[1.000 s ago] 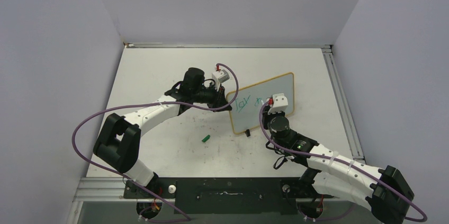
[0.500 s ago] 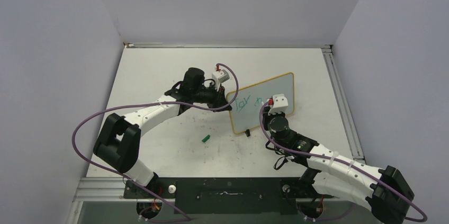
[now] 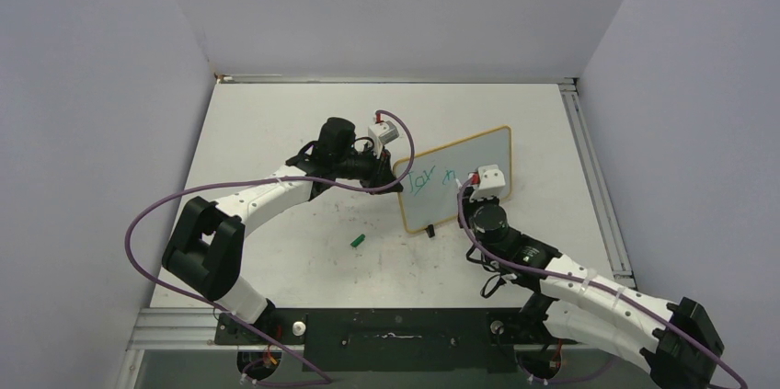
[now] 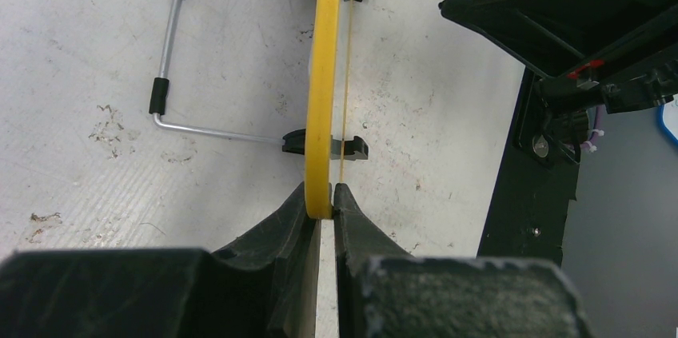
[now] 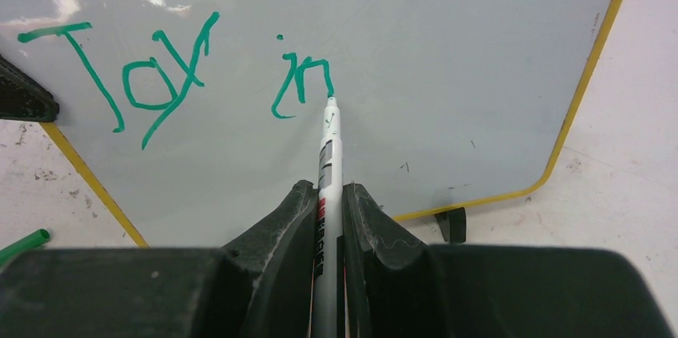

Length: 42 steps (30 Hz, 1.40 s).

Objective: Write a sentence on the whiteboard

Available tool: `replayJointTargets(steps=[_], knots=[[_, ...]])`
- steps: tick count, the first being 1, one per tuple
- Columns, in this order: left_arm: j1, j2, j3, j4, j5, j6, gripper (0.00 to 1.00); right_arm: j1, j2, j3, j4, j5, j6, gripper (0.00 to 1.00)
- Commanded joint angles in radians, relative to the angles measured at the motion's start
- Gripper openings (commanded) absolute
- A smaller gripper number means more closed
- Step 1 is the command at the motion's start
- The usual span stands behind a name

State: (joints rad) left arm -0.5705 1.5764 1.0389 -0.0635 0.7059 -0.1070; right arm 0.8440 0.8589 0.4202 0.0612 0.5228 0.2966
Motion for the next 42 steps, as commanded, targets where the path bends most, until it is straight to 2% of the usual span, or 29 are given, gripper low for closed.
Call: replayJointTargets(steps=[1,4,6,10,15,23,32,36,39,42], knots=[[-0.014,-0.011,0.012,-0.056,0.011,0.024,0.03,0.005,-0.067,0.043,-0.029,-0.001,-0.011,0.05],[-0.013,-0.01,0.009,-0.057,0.011,0.026,0.15,0.006,-0.1,0.066,-0.055,0.006,-0.016,0.05],[-0.012,-0.012,0.005,-0.055,0.013,0.024,0.29,0.006,-0.117,0.075,-0.058,0.008,-0.018,0.05],[-0.012,-0.023,-0.015,-0.038,0.011,0.009,0.48,0.006,-0.153,0.092,-0.103,0.003,-0.029,0.05],[-0.015,-0.055,-0.064,0.021,-0.023,-0.061,0.59,0.006,-0.193,0.109,-0.126,-0.021,-0.052,0.05],[-0.08,-0.124,-0.228,0.299,-0.133,-0.245,0.63,0.006,-0.259,0.102,-0.138,-0.055,-0.066,0.05],[-0.143,-0.048,-0.307,0.525,-0.28,-0.333,0.63,0.007,-0.27,0.114,-0.155,-0.064,-0.055,0.05],[-0.159,-0.039,-0.321,0.539,-0.298,-0.326,0.63,0.006,-0.276,0.115,-0.162,-0.065,-0.051,0.05],[-0.161,-0.031,-0.338,0.569,-0.29,-0.335,0.6,0.007,-0.266,0.119,-0.161,-0.067,-0.05,0.05],[-0.161,-0.024,-0.361,0.614,-0.265,-0.347,0.52,0.008,-0.255,0.123,-0.157,-0.073,-0.052,0.05]])
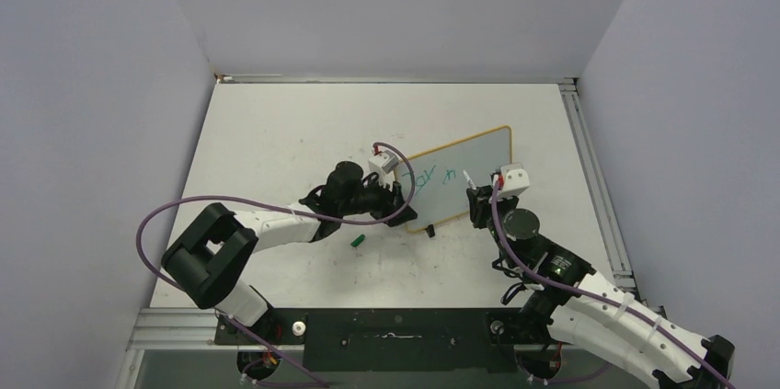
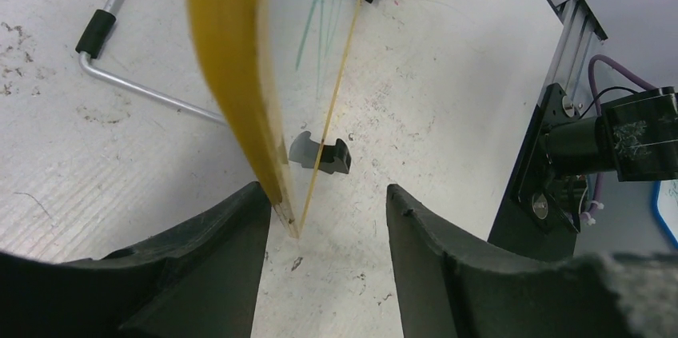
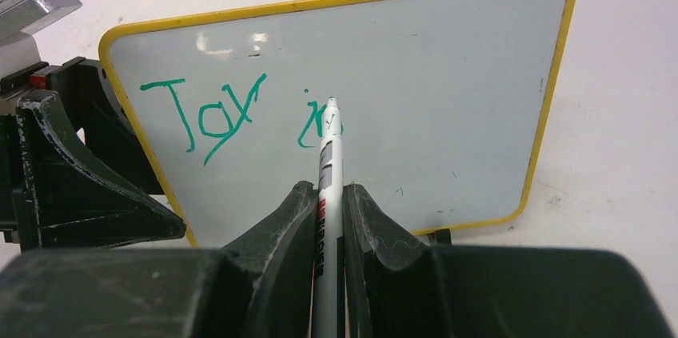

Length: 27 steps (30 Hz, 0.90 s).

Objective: Write a sentence on the whiteboard

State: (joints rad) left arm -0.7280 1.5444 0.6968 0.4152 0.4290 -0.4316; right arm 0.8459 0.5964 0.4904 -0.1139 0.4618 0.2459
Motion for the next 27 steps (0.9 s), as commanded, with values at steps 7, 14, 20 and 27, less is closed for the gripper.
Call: replayJointTargets(steps=[7,14,20,27], knots=[[-0.003,0.04,-0.062,0.221,0.032,-0.042,0.13,0.006,0.017,0.057,0.026,-0.041,0.001,0.05],[0.009,0.011,-0.111,0.232,0.097,-0.018,0.0,0.008,0.022,0.067,0.015,-0.045,0.001,0.05],[0.028,-0.06,-0.161,0.186,0.133,0.02,0.0,0.008,0.031,0.063,0.013,-0.058,0.002,0.05],[0.056,-0.148,-0.162,0.006,0.165,0.106,0.0,0.011,0.051,0.052,0.014,-0.102,0.01,0.05]])
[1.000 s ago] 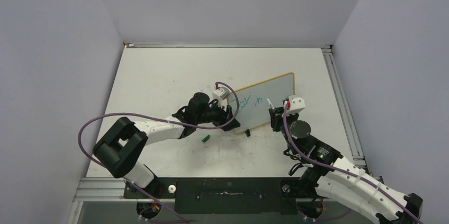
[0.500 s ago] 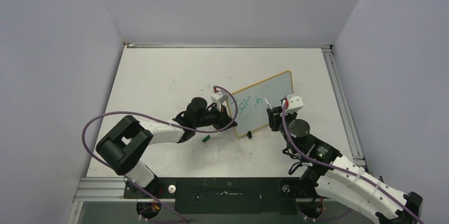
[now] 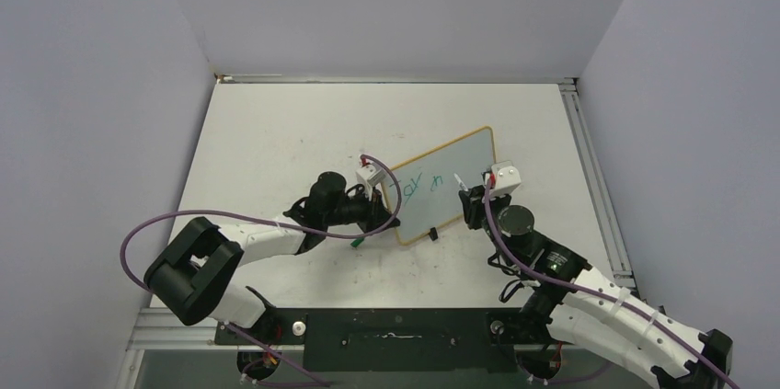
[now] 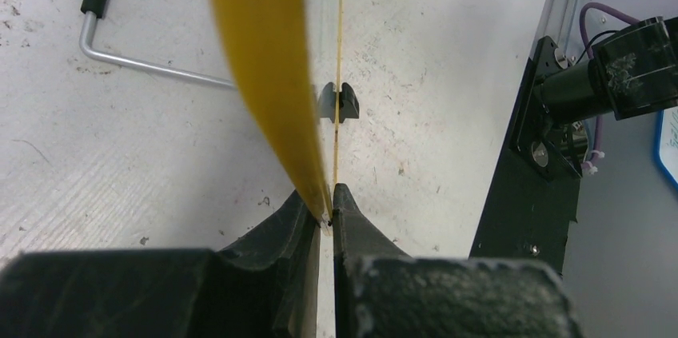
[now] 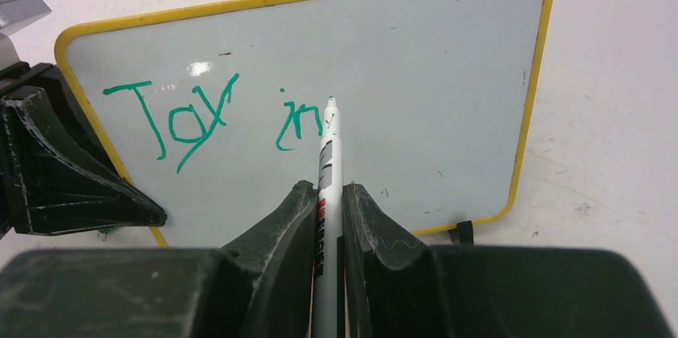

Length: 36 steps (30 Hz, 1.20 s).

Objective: Write a sentence on the whiteboard

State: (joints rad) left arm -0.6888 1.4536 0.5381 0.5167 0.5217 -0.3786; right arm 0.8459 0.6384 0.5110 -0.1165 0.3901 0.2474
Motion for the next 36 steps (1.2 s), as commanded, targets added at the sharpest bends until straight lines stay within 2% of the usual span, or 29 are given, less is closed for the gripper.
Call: replayJointTargets(steps=[1,6,10,15,24,36], knots=[[0.021,-0.065,-0.009,-0.101,0.071,0.055,0.0,0.013,0.011,0.03,0.018,-0.032,0.01,0.05],[0.025,-0.064,-0.003,-0.09,0.077,0.055,0.0,0.02,0.014,0.019,0.023,-0.032,0.017,0.05],[0.018,-0.02,0.0,-0.022,0.083,0.024,0.0,0.026,0.016,0.018,0.025,-0.031,0.02,0.05],[-0.014,0.015,0.012,0.026,0.039,-0.003,0.0,0.032,0.037,0.025,-0.009,-0.004,0.031,0.05],[-0.032,0.052,0.034,0.031,0.018,-0.017,0.0,0.062,0.042,0.007,-0.087,-0.045,0.105,0.05],[-0.033,0.066,0.055,-0.02,0.021,0.007,0.0,0.093,-0.025,-0.132,0.008,-0.071,0.193,0.05]])
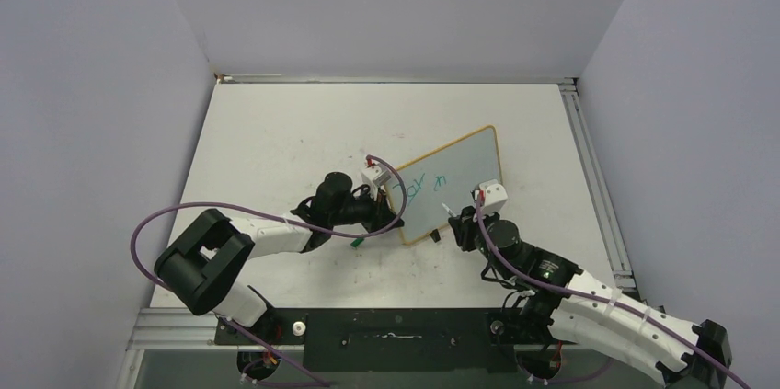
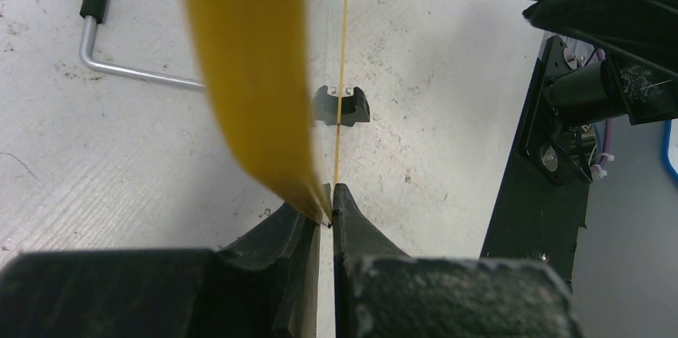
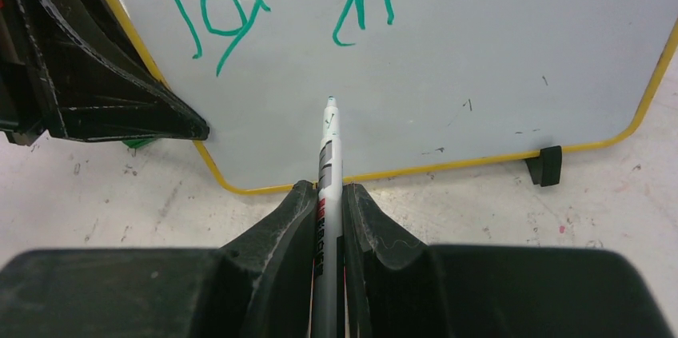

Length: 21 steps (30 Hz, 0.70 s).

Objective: Write a sentence on the whiteboard

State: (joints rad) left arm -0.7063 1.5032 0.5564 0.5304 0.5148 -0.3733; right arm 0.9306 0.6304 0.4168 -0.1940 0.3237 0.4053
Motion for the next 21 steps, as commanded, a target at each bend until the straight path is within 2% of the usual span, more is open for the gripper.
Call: replayJointTargets(steps=[1,7,16,21], knots=[[-0.016,0.018,0.038,-0.037,0.029,0.003,0.0,0.008,-0.015,-0.05,0.103,0.0,0.034,0.05],[-0.015,0.016,0.046,-0.067,0.027,0.008,0.0,0.009,0.002,-0.101,0.175,0.015,0.026,0.05],[-0.015,0.009,0.051,-0.09,0.023,0.015,0.0,0.011,0.049,-0.129,0.185,0.023,0.009,0.05],[-0.015,0.01,0.06,-0.105,0.021,0.021,0.0,0.011,0.06,-0.143,0.261,0.017,-0.024,0.05]])
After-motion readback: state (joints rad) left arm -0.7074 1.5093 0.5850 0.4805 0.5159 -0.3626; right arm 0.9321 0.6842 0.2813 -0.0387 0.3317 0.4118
